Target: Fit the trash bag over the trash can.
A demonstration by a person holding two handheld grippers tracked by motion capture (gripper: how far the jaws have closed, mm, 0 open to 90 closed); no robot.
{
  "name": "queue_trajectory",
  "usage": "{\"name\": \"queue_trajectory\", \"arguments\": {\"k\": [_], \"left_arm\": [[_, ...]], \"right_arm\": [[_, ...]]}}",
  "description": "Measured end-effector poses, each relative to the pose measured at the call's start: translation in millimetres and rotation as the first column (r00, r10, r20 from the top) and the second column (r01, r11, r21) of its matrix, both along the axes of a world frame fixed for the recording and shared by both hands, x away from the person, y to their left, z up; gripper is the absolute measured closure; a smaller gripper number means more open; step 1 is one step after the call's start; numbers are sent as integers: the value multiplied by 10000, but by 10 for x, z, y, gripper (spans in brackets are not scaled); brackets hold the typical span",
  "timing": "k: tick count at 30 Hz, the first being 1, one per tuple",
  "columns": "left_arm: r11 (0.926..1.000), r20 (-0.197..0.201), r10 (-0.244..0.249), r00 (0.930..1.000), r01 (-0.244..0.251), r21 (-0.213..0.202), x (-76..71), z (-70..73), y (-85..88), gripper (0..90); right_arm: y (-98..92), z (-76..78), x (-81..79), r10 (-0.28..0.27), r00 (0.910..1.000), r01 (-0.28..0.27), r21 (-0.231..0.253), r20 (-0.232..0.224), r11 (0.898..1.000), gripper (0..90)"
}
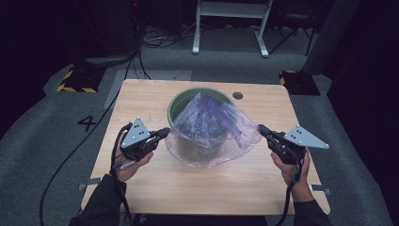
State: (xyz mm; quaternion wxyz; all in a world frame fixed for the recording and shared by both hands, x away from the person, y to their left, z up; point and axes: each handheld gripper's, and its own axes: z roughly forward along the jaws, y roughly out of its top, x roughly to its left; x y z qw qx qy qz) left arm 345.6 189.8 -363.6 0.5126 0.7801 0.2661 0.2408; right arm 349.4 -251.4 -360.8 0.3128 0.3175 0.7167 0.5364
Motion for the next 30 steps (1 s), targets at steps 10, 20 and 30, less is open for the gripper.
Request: {"name": "queue_trajectory", "arguments": {"k": [10, 20, 30], "left_arm": [[9989, -662, 338, 9972, -358, -298, 252, -133, 150, 899], [9989, -1106, 472, 9927, -469, 54, 456, -286, 135, 898], [9991, -562, -45, 9984, 21, -426, 245, -263, 255, 554]], "right_arm": [[-2, 18, 490, -449, 9945, 486, 372, -946, 9981, 900], [107, -97, 804, -462, 9824, 484, 79, -1808, 9988, 900], [44, -99, 578, 290, 9865, -339, -278, -1615, 9990, 770]]}}
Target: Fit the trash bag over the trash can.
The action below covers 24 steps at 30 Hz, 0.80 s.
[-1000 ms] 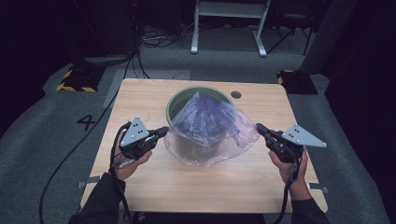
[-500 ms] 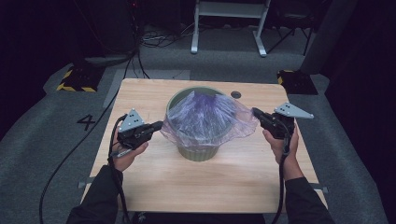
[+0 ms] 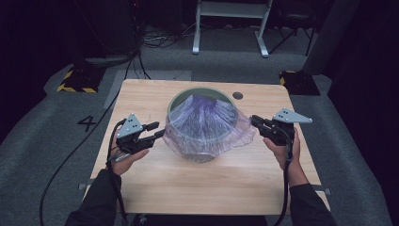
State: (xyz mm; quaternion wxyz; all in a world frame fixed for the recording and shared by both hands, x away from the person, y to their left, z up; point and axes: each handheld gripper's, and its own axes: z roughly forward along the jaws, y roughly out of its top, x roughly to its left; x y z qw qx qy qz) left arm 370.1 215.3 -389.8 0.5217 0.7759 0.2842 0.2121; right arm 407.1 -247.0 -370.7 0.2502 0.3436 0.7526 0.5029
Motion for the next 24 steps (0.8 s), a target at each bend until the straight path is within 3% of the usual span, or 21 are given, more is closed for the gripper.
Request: {"name": "queue_trajectory", "arguments": {"k": [2, 3, 4, 6, 8, 10, 13, 16, 18, 20, 22, 24], "left_arm": [[10000, 55, -46, 10000, 46, -46, -36, 12, 5, 470], [10000, 91, -23, 10000, 23, 16, -69, 26, 3, 470], [9999, 115, -114, 9999, 114, 3, -99, 38, -2, 374], [9986, 227, -514, 9984, 517, -115, -181, 84, -16, 346], [9982, 303, -587, 9978, 590, -84, -209, 103, -29, 292], [9967, 421, -806, 9959, 809, -53, -256, 136, -61, 273], [9948, 636, -1017, 9928, 1012, 111, -301, 208, -147, 277], [9952, 791, -955, 9923, 934, 290, -287, 254, -222, 326], [9953, 975, -753, 9924, 690, 673, -262, 257, -276, 415], [9934, 912, -713, 9933, 625, 958, -223, 243, -311, 534], [9941, 958, -645, 9933, 555, 934, -207, 235, -322, 641], [9951, 1018, -731, 9921, 658, 736, -202, 242, -309, 690]], "right_arm": [[-20, 27, -65, -32, 9999, 33, -51, 137, 10000, 676], [-20, 27, -65, -32, 9999, 33, -51, 137, 10000, 676], [-45, 52, -124, -45, 9998, 48, -150, 194, 9999, 545], [-81, 75, -190, 76, 9995, -70, -187, 322, 9998, 475], [-121, 96, -259, 155, 9985, -141, -265, 527, 9995, 398], [-137, 104, -288, 167, 9979, -144, -369, 620, 9992, 376], [-170, 130, -387, 749, 9940, -680, -858, 802, 9940, 316], [-184, 151, -464, 971, 9888, -825, -1274, 1131, 9884, 303], [-202, 171, -508, 1044, 9867, -858, -1462, 1246, 9855, 308], [-224, 201, -519, 1287, 9848, -1068, -1773, 1170, 9783, 317], [-240, 236, -524, 1501, 9822, -1240, -2102, 1129, 9698, 309], [-251, 269, -543, 1903, 9762, -1652, -2111, 1042, 9634, 287]]}}
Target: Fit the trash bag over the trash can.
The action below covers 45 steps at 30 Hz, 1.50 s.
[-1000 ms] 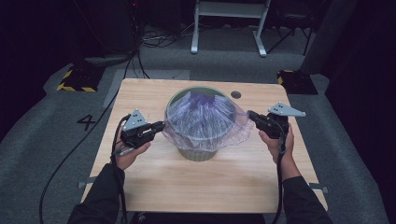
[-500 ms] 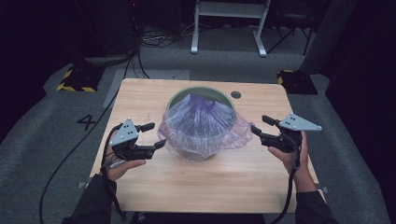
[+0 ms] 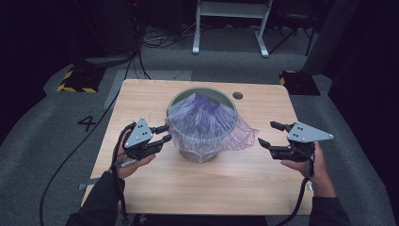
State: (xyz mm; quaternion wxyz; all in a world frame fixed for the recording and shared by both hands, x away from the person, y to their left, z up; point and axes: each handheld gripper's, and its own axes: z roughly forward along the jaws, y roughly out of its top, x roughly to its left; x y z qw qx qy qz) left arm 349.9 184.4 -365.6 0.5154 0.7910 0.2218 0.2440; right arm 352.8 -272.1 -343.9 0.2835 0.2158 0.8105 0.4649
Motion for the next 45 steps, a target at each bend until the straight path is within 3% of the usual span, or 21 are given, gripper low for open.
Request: {"name": "queue_trajectory", "arguments": {"k": [10, 11, 14, 16, 18, 19, 20, 21, 23, 26, 28, 30, 34, 37, 39, 42, 45], "left_arm": [[10000, 143, 17, 9999, -17, -14, 7, 11, 26, 794], [10000, 189, 1, 9998, 0, -22, 6, 14, 31, 814], [9999, 225, -121, 9997, 121, -17, 10, 14, 49, 864], [9996, 182, -243, 9995, 245, -109, 22, 11, 70, 878], [9995, 177, -254, 9995, 257, -155, 26, 8, 79, 885], [9995, 177, -254, 9995, 257, -155, 26, 8, 79, 889], [9994, 187, -292, 9994, 295, -156, 26, 10, 85, 889], [9994, 234, -314, 9992, 317, -115, 20, 18, 95, 896], [9994, 262, -333, 9991, 336, -84, 11, 27, 105, 897], [9994, 322, -337, 9989, 339, -47, 4, 35, 116, 898], [9994, 320, -319, 9990, 322, -103, 0, 55, 145, 897], [9989, 274, -343, 9990, 352, -302, 0, 89, 169, 822], [9973, 418, -499, 9979, 520, -511, -34, 168, 162, 584], [9969, 245, -604, 9979, 616, -499, -58, 212, 102, 360], [9953, 341, -705, 9969, 726, -642, -76, 241, 74, 264], [9936, 347, -959, 9948, 977, -564, -81, 282, 20, 192], [9972, 555, -750, 9956, 751, 4, -69, 294, -49, 207]], "right_arm": [[250, -14, -222, 905, 9935, -880, -377, 690, 9954, 201], [334, -18, -262, 1085, 9889, -1029, -593, 1012, 9929, 203], [424, -23, -287, 1344, 9834, -1253, -795, 1217, 9889, 220], [555, -42, -286, 1204, 9788, -996, -1288, 1656, 9867, 310], [602, -51, -263, 1277, 9766, -1059, -1299, 1731, 9859, 450], [602, -51, -263, 1277, 9766, -1059, -1299, 1731, 9859, 450], [619, -54, -245, 1325, 9766, -1102, -1352, 1695, 9847, 515], [636, -55, -218, 1523, 9746, -1298, -1397, 1641, 9816, 645], [630, -41, -201, 1582, 9731, -1398, -1167, 1673, 9833, 759], [614, -10, -186, 1682, 9724, -1556, -880, 1617, 9839, 805], [578, 45, -167, 1734, 9726, -1713, -266, 1549, 9849, 858], [553, 82, -150, 1675, 9758, -1719, 191, 1405, 9849, 876], [545, 141, -104, 1164, 9826, -1261, 603, 1446, 9902, 900], [570, 181, -60, 857, 9861, -973, 767, 1420, 9923, 900], [596, 208, -27, 693, 9880, -814, 841, 1378, 9931, 900], [646, 246, 29, 485, 9907, -606, 924, 1274, 9939, 900], [690, 284, 84, 357, 9933, -455, 881, 1103, 9951, 900]]}}
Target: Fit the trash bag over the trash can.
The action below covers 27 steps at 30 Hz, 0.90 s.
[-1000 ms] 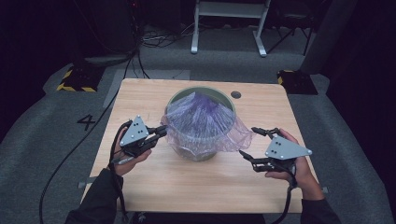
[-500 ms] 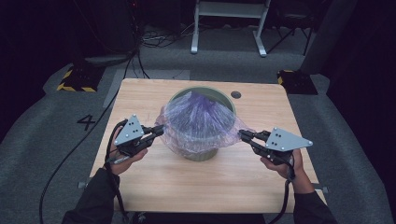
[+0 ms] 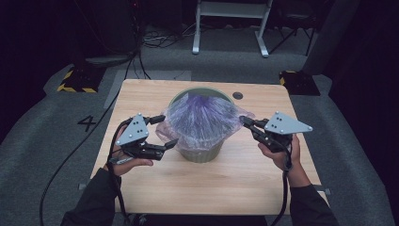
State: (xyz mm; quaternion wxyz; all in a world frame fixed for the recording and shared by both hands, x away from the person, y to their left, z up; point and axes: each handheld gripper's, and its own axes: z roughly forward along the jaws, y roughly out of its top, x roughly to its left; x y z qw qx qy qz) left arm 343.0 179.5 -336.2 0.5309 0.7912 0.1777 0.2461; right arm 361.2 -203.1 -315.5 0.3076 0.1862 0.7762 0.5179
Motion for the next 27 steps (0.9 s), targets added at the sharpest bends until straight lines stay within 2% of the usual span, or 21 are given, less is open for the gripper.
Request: {"name": "queue_trajectory", "arguments": {"k": [3, 4, 5, 7, 8, 10, 11, 12, 15, 17, 19, 20, 22, 24, 25, 27], "left_arm": [[9997, -100, 76, 9999, -73, 231, 44, 19, -22, 329], [9995, -76, 140, 9999, -137, 292, 77, 36, -25, 329], [9991, -96, 147, 9998, -143, 407, 100, 47, -24, 425], [9982, 115, 91, 9999, -98, 595, 182, 69, -21, 613], [9975, 167, 197, 9997, -208, 673, 213, 71, -22, 674], [9982, 147, 182, 9997, -190, 565, 277, 67, -10, 783], [9982, 147, 182, 9997, -190, 565, 277, 67, -10, 829], [9979, 187, 317, 9993, -327, 564, 337, 62, -9, 855], [9980, 129, 458, 9989, -463, 435, 405, 68, -1, 896], [9981, -116, 601, 9981, -600, 134, 525, 84, 4, 897], [9972, -113, 735, 9972, -733, 123, 565, 87, 2, 897], [9955, -228, 928, 9954, -922, 229, 660, 89, 4, 896], [9941, -452, 1076, 9932, -1069, 178, 768, 74, 16, 897], [9933, -569, 1153, 9917, -1144, 193, 819, 63, 27, 897], [9918, -723, 1275, 9892, -1267, 147, 913, 33, 43, 896], [9902, -930, 1394, 9859, -1389, 110, 999, 0, 56, 885]], "right_arm": [[17, 12, 51, -137, 9998, 136, -66, -144, 9999, 900], [20, 13, 85, -201, 9994, 200, -46, -285, 9998, 900], [20, 10, 131, -236, 9986, 238, 42, -478, 9997, 900], [21, -2, 224, -410, 9952, 420, 95, -888, 9991, 900], [20, -8, 258, -524, 9932, 532, 48, -1039, 9986, 900], [9, -23, 322, -699, 9886, 724, 143, -1333, 9973, 900], [1, -32, 354, -775, 9856, 811, 175, -1504, 9966, 900], [-6, -40, 390, -831, 9825, 875, 189, -1665, 9960, 900], [-16, -60, 491, -1154, 9732, 1213, 178, -1990, 9925, 900], [-19, -67, 563, -1307, 9675, 1363, 113, -2167, 9906, 900], [-27, -72, 629, -1386, 9630, 1463, 163, -2313, 9891, 900], [-30, -73, 663, -1401, 9611, 1477, 144, -2382, 9889, 900], [-38, -75, 727, -1523, 9559, 1621, 186, -2509, 9866, 900], [-45, -75, 762, -1520, 9542, 1618, 170, -2576, 9867, 900], [-57, -85, 831, -1676, 9468, 1787, 159, -2746, 9838, 900], [-73, -107, 908, -1746, 9369, 1901, 222, -3030, 9815, 900]]}}
